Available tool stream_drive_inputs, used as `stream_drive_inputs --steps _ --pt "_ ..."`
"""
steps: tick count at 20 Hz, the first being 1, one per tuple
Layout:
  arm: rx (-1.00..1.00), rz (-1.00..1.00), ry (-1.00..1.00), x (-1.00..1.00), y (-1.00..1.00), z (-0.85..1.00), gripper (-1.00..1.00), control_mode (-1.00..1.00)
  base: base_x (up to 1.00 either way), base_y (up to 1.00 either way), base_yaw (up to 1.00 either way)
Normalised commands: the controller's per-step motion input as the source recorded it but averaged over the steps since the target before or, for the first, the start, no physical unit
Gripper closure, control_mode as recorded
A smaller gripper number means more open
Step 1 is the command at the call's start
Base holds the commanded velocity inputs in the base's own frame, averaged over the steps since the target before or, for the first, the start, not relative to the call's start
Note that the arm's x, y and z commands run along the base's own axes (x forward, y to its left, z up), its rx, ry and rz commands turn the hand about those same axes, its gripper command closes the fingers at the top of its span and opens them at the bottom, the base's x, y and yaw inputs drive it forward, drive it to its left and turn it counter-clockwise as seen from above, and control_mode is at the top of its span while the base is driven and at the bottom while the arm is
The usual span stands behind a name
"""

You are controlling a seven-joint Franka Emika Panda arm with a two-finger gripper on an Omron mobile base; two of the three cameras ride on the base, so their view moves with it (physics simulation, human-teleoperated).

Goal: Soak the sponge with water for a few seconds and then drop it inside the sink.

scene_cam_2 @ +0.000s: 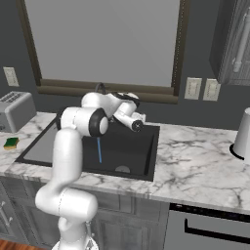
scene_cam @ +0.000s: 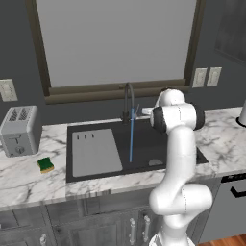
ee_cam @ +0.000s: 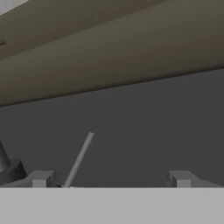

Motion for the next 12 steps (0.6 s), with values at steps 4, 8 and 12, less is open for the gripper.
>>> stream_drive_inputs --steps 4,8,12 --pt "0.00 -0.02 0.09 -0.50 -0.10 0.26 -1.00 -1.00 0.00 0.00 0.00" --pt "0.00 -0.01 0.12 -0.52 -0.02 0.31 -1.00 -1.00 0.00 0.00 0.00" --pt "0.00 0.00 0.13 -0.60 0.00 0.28 -1.00 -1.00 0.00 0.00 0.00"
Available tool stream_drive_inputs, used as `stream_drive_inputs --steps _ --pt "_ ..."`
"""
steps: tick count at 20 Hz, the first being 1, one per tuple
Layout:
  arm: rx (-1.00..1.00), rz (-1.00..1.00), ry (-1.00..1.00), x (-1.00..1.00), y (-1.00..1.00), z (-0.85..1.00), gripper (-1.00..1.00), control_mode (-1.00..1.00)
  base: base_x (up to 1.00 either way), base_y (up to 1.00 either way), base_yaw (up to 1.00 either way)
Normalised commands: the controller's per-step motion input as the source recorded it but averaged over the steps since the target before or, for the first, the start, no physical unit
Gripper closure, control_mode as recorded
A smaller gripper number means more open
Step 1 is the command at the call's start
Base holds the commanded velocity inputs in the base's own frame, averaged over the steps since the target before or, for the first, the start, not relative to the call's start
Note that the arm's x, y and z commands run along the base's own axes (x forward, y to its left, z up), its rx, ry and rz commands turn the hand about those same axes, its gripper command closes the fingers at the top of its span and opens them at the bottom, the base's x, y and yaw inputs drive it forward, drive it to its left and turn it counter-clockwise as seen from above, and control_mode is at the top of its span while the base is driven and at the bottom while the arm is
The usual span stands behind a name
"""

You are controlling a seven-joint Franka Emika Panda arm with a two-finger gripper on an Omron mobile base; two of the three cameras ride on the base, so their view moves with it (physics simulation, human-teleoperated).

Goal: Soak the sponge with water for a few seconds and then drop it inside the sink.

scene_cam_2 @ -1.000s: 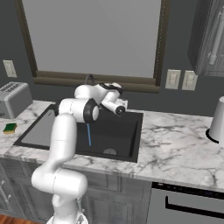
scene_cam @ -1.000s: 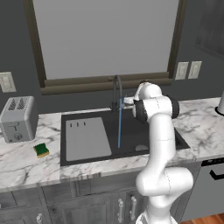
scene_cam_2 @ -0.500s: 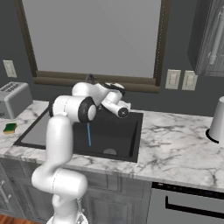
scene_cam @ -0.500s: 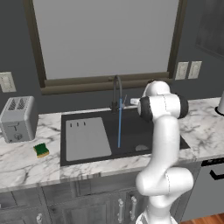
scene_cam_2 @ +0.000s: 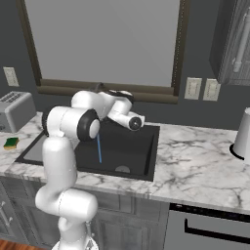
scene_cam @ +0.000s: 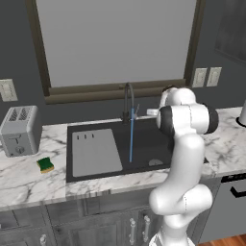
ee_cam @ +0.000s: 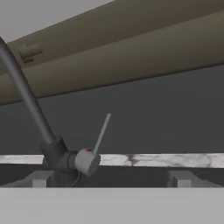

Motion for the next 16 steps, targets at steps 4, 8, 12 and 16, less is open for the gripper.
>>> stream_drive_inputs --steps 4,8,12,16 --pt "0.00 0.00 0.11 -0.64 -0.01 0.28 -1.00 -1.00 0.00 0.00 0.00" --pt "0.00 -0.03 0.06 -0.55 -0.16 0.29 -1.00 -1.00 0.00 0.00 0.00" --pt "0.00 -0.03 0.04 -0.52 -0.19 0.28 -1.00 -1.00 0.00 0.00 0.00" --pt "0.00 -0.03 0.04 -0.55 -0.19 0.33 -1.00 -1.00 0.00 0.00 0.00"
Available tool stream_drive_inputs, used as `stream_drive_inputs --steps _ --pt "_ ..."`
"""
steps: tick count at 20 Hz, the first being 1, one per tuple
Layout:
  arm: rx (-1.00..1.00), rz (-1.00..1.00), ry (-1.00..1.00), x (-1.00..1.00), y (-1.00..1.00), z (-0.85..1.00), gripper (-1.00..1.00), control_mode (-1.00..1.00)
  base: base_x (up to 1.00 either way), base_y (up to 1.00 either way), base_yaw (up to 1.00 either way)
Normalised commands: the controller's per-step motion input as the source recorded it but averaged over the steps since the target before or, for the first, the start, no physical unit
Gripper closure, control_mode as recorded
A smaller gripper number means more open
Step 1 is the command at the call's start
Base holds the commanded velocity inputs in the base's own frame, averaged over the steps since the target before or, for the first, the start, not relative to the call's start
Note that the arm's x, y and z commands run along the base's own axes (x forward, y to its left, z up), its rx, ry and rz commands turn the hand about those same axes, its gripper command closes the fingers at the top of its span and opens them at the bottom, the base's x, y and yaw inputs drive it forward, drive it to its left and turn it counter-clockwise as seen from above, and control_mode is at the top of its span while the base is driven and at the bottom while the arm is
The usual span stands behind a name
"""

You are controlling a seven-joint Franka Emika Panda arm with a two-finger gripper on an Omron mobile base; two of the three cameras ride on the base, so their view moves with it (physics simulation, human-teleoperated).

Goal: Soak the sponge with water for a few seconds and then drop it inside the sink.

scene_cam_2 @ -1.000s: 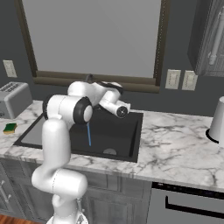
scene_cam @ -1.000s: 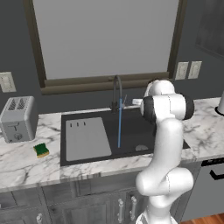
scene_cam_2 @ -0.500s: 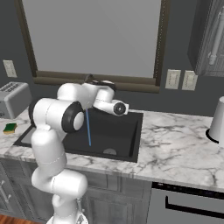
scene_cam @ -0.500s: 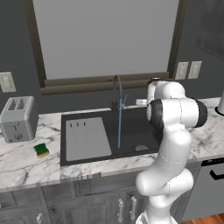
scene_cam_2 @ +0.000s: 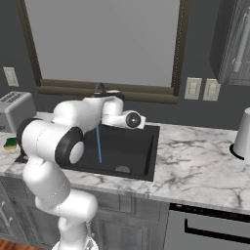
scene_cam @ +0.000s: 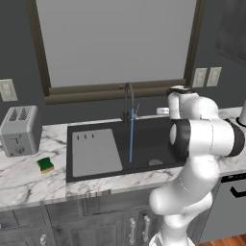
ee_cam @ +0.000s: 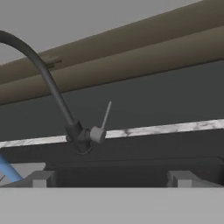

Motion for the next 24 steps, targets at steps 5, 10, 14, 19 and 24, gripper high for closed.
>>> stream_drive_inputs --steps 5,10,14,19,24 --pt "0.00 -0.03 0.05 -0.61 -0.15 0.25 -1.00 -1.00 0.00 0.00 0.00" --pt "0.00 -0.02 0.06 -0.69 -0.01 0.19 -1.00 -1.00 0.00 0.00 0.00" --pt "0.00 0.00 0.06 -0.73 0.00 0.20 -1.00 -1.00 0.00 0.00 0.00" --pt "0.00 0.00 0.07 -0.67 0.00 0.26 -1.00 -1.00 0.00 0.00 0.00" --pt "0.00 -0.01 0.03 -0.48 0.00 0.36 -1.00 -1.00 0.00 0.00 0.00"
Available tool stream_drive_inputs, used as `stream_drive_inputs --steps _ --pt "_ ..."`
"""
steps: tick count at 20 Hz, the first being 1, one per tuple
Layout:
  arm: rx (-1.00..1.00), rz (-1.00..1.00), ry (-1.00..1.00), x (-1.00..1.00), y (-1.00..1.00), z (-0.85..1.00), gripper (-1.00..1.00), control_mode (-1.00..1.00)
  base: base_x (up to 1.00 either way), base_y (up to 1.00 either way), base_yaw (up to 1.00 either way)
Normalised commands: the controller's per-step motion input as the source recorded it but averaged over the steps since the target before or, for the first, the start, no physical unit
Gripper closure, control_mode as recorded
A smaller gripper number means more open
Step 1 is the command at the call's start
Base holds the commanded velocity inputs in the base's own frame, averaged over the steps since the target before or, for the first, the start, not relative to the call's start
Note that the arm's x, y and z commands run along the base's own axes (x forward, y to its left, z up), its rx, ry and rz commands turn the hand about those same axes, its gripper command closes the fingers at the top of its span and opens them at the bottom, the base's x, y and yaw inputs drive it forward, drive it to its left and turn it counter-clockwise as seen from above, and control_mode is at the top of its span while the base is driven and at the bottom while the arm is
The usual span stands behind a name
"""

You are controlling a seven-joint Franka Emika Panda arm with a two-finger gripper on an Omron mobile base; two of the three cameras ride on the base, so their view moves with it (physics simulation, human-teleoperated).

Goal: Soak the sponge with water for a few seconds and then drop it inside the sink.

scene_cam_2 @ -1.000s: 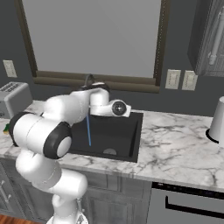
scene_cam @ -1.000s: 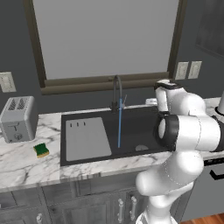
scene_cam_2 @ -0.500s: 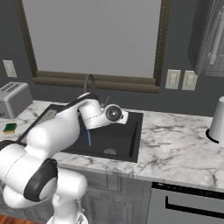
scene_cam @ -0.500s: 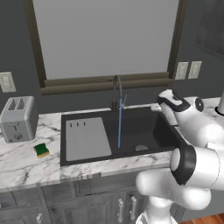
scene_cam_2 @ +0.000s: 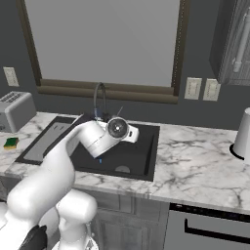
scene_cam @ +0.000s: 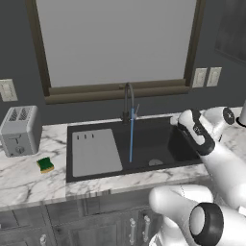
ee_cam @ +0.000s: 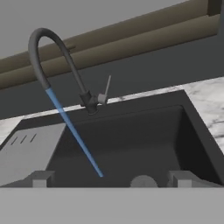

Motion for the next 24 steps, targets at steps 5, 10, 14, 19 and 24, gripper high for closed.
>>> stream_drive_inputs --steps 5,10,14,19,24 --pt "0.00 -0.03 0.11 -0.44 0.02 0.33 -1.00 -1.00 0.00 0.00 0.00" --pt "-0.02 -0.03 0.16 -0.32 0.35 0.10 -1.00 -1.00 0.00 0.00 0.00" --pt "-0.03 -0.01 0.07 -0.23 0.45 0.00 -1.00 -1.00 0.00 0.00 0.00" --pt "0.00 0.01 0.00 -0.20 0.35 0.00 -1.00 -1.00 0.00 0.00 0.00" --pt "0.00 0.06 -0.02 -0.43 0.23 0.00 -1.00 -1.00 0.00 0.00 0.00"
